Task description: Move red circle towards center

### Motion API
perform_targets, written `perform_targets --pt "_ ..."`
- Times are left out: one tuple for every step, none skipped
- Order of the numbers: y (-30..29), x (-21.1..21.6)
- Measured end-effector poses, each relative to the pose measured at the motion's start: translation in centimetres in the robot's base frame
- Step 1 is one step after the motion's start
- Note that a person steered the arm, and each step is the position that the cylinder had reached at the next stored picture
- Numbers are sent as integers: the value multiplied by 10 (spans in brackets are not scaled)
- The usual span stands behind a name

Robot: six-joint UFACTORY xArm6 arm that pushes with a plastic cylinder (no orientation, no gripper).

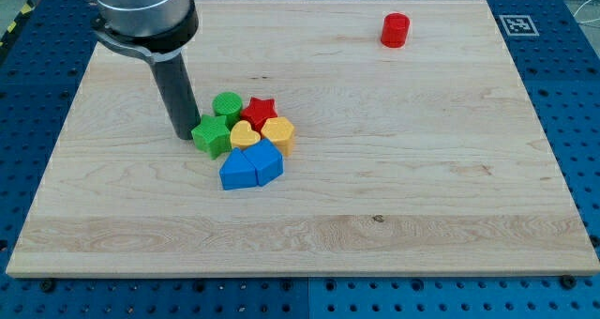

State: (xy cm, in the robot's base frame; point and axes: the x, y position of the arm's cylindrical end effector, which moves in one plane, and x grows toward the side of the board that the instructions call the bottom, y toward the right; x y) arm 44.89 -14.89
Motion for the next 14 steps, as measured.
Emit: perform_targets --pt "-38 -62" --pt "-39 -117" --pt "-31 -159" --pt "6 -199" --pt "52 -215" --pt "112 -246" --pt "162 -255" --pt "225 -250" --pt "279 -230" --pt "305 -203" --pt "302 -184" --pt "279 -169" --pt "265 -152" --pt "232 -145"
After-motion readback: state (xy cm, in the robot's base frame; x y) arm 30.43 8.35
